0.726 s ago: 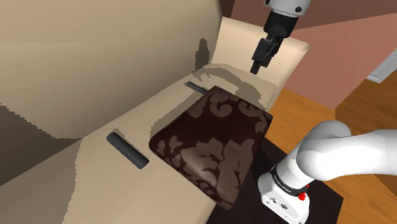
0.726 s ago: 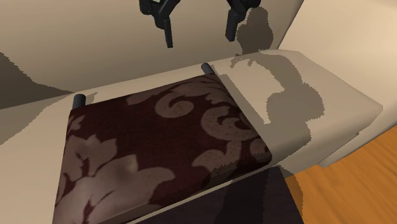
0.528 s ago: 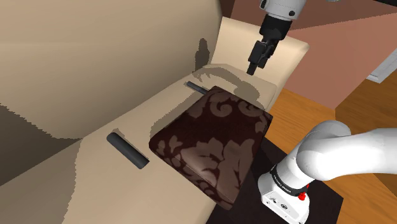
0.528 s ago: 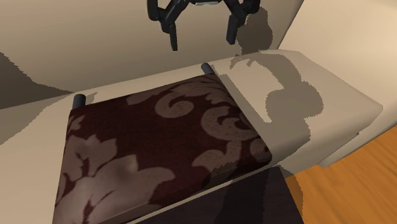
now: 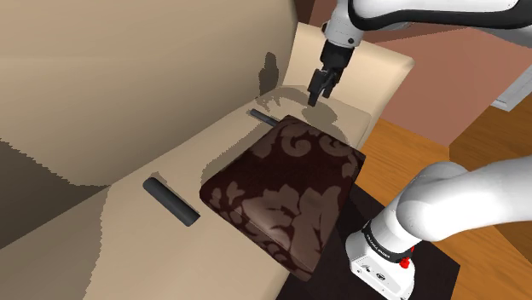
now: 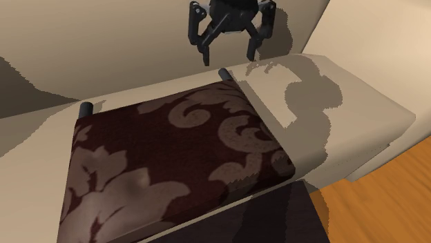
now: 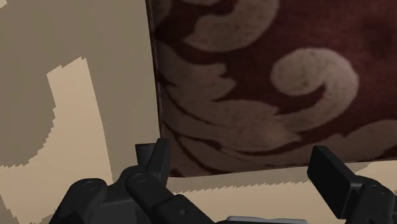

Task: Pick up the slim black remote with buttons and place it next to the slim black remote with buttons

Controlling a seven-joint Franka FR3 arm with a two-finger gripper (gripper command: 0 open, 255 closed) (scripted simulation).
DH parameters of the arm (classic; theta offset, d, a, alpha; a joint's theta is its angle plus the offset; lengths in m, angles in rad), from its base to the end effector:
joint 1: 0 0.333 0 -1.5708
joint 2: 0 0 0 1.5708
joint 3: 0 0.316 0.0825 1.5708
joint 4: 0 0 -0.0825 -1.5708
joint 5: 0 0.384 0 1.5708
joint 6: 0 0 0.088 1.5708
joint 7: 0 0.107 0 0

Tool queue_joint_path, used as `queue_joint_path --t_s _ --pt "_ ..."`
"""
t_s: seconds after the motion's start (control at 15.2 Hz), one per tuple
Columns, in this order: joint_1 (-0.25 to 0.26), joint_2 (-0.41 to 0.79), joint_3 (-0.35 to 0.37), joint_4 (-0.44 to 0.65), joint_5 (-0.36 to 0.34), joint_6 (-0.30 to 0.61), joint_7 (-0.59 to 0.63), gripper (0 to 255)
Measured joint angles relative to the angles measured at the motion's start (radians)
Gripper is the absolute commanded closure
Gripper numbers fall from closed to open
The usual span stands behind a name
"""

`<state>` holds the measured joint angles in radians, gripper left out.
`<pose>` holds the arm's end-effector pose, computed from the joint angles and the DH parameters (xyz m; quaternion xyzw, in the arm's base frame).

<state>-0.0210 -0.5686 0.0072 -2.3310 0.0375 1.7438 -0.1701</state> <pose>0.3781 -0.0014 0.5430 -0.9971 -0.0741 0.0077 0.0173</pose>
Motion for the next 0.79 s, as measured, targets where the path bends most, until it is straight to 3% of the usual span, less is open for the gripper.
queue_joint_path --t_s 0.79 --pt "-0.018 0.414 -0.056 0.109 0.007 0.299 -0.102 0"
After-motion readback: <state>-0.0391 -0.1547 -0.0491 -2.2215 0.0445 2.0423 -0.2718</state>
